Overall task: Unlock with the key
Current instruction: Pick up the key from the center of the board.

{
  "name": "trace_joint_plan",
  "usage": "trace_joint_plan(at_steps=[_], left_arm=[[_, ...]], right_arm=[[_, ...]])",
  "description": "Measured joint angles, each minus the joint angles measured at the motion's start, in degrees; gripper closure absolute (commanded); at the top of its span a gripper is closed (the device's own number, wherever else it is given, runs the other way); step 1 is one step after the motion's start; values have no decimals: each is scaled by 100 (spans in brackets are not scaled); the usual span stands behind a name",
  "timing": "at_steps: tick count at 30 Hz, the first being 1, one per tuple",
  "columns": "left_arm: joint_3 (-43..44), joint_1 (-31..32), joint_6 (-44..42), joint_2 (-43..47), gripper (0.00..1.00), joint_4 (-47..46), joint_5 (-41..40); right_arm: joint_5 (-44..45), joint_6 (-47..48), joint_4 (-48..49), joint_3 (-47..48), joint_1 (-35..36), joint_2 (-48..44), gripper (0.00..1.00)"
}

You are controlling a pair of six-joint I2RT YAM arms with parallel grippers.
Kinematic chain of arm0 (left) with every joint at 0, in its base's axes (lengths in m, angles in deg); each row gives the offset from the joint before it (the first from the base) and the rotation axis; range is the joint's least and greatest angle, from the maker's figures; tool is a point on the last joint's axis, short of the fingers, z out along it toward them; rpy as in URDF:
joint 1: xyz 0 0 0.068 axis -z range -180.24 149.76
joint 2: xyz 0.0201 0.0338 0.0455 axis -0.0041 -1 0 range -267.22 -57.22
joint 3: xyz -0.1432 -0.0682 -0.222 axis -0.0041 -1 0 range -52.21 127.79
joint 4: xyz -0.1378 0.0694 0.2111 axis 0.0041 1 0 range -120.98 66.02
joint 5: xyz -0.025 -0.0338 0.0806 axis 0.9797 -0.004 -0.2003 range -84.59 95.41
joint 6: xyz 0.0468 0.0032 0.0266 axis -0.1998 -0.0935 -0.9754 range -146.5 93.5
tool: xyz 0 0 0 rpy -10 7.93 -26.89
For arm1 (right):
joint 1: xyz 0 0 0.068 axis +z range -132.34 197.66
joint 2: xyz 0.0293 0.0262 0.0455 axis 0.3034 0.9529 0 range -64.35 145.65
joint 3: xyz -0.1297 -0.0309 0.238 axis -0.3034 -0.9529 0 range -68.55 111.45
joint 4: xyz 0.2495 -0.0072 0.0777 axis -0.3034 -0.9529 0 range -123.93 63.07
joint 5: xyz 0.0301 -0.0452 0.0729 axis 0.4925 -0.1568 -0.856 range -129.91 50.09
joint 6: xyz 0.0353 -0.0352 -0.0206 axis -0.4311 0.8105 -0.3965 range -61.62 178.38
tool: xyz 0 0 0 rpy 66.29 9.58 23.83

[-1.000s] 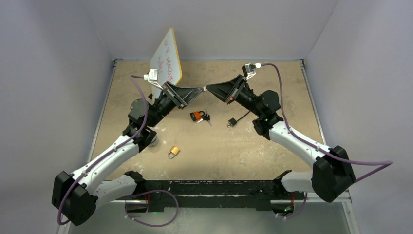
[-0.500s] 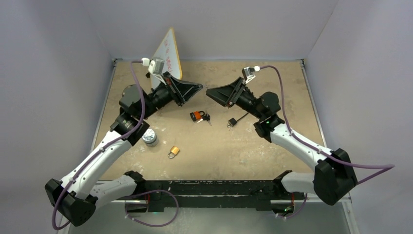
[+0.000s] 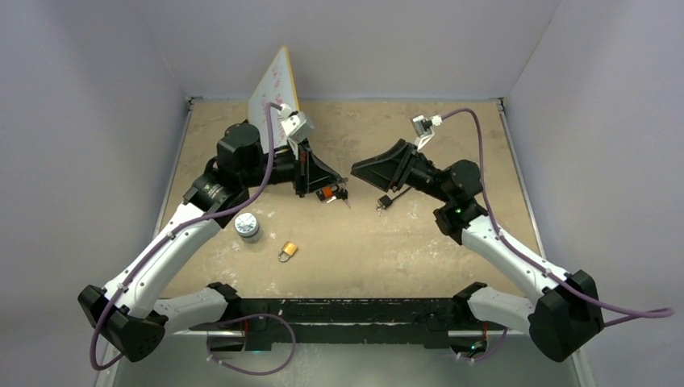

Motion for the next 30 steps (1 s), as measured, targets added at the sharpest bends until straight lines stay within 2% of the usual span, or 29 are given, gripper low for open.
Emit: trace_joint_plan(at_steps=[8, 12, 15, 24, 30], left_arm=[[407, 0, -501, -188, 100, 590, 822], [439, 0, -636, -240, 100, 741, 1086], [448, 0, -680, -251, 100, 831, 1211], [472, 0, -763, -260, 100, 824, 1440], [472, 0, -763, -275, 100, 822, 1517]], right_arm=[[-1576, 1438, -1250, 1005, -4, 267, 54], [-2135, 1978, -1827, 1272, -4, 332, 65], [-2505, 2315, -2238, 1410, -4, 391, 68], [-2752, 3158, -3364, 1528, -4, 400, 78], [-2723, 3287, -3585, 1740, -4, 411, 75]])
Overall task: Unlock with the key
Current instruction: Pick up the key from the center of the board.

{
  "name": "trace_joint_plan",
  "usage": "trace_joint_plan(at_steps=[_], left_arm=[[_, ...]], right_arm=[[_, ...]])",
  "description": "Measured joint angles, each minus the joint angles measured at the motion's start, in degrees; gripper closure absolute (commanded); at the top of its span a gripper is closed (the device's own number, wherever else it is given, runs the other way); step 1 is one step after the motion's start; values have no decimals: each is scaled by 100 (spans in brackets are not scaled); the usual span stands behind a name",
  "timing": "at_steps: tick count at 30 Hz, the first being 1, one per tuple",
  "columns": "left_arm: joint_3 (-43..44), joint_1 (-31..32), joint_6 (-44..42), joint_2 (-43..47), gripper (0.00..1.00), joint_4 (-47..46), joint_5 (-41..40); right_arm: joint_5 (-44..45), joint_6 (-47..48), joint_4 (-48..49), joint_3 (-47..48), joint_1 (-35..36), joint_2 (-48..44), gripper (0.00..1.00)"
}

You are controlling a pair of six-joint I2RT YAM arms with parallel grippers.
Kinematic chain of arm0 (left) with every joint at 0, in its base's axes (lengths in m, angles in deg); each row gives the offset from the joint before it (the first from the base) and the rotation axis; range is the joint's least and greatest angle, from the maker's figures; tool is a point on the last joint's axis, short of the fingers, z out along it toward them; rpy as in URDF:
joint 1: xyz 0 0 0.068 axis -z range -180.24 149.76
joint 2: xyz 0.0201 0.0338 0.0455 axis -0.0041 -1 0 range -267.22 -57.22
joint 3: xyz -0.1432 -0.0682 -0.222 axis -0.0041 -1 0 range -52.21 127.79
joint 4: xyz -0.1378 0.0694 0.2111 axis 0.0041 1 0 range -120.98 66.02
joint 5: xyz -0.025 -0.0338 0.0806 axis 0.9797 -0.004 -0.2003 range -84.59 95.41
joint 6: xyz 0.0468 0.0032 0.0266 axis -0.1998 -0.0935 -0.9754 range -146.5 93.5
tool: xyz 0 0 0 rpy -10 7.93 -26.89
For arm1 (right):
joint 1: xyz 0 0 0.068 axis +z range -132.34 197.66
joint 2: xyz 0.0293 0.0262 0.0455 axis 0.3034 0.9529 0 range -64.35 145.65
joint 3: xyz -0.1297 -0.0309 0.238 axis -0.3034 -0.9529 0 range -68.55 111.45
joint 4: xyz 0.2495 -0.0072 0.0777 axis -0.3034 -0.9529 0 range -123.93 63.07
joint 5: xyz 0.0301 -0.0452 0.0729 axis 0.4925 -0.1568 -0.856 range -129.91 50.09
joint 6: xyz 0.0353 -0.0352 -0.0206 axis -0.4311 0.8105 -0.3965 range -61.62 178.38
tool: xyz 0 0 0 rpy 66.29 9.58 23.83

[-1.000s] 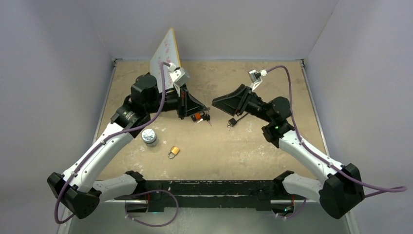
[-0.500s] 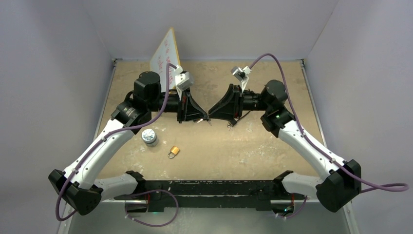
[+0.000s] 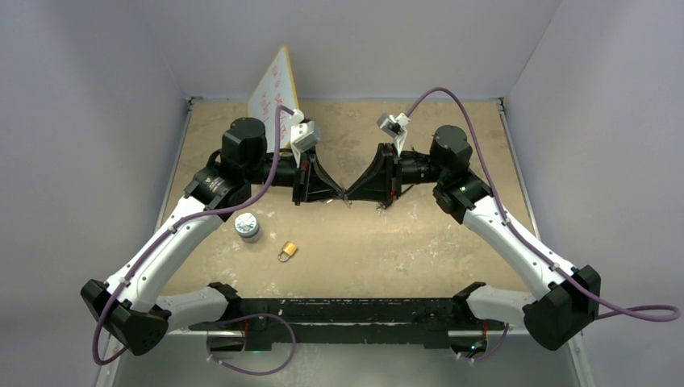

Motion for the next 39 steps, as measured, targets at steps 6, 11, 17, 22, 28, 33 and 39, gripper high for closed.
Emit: trace_joint_plan(at_steps=[6, 11, 17, 22, 28, 33, 39], left_arm=[[0, 0, 2, -9, 100, -13, 26], [0, 0, 50, -13, 100, -214, 72], [-33, 0, 155, -13, 100, -413, 129], [-39, 0, 162, -13, 100, -472, 149], [-39, 0, 166, -13, 100, -507, 140], [-72, 0, 188, -11, 76, -518, 52], [-166, 0, 282, 44, 33, -645, -527]], right_arm=[[-48, -50, 44, 48, 0, 0, 79], [-142, -94, 85, 48, 0, 0, 85], [-144, -162, 181, 48, 0, 2, 96], [-138, -221, 258, 48, 0, 4, 100], [-118, -245, 385, 4, -4, -2, 100], [63, -348, 691, -216, -2, -103, 100], [372, -664, 1069, -597, 0, -164, 100]])
